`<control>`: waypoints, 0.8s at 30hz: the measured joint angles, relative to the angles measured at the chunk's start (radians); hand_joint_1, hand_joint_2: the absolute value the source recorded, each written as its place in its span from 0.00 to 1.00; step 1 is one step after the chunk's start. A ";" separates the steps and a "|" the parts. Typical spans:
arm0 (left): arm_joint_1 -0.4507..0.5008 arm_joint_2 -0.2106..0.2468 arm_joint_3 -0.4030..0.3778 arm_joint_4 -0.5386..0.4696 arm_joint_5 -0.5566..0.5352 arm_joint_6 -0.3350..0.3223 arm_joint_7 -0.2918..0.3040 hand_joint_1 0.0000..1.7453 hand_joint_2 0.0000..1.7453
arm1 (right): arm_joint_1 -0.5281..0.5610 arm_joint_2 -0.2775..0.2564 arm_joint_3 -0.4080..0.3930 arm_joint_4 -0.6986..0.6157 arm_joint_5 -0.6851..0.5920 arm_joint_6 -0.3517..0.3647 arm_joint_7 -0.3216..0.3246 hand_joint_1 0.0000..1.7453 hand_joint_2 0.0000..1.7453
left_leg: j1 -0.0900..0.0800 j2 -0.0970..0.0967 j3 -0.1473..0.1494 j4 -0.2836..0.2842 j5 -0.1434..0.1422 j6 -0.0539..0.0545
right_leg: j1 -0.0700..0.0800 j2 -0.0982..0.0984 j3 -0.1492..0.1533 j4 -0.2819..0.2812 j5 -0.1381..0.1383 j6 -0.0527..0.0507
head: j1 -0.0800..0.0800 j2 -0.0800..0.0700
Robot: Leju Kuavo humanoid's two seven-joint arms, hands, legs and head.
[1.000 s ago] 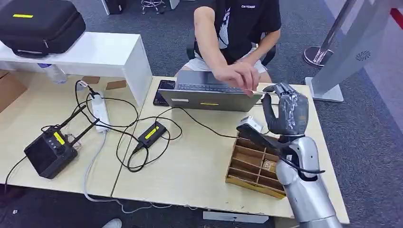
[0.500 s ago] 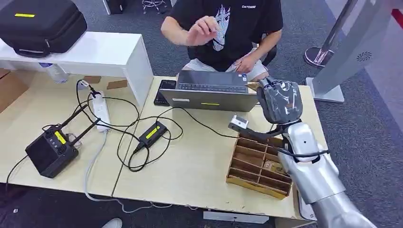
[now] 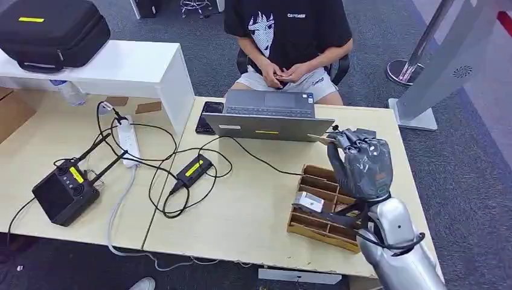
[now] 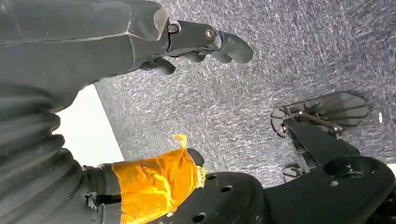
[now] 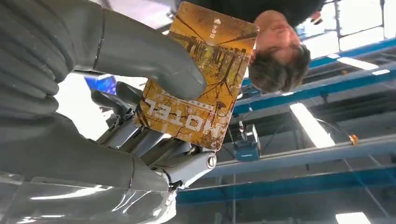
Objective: Pass the card to the sensor for recognition and then transmit it.
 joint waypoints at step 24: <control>0.012 -0.005 0.156 0.000 0.068 0.046 0.000 0.00 1.00 | 0.665 0.080 -0.529 -0.404 -0.374 0.140 0.017 1.00 1.00 | -0.001 -0.005 -0.004 0.000 -0.002 0.003 | -0.001 -0.005 -0.001 -0.001 -0.003 0.003 | 0.000 0.000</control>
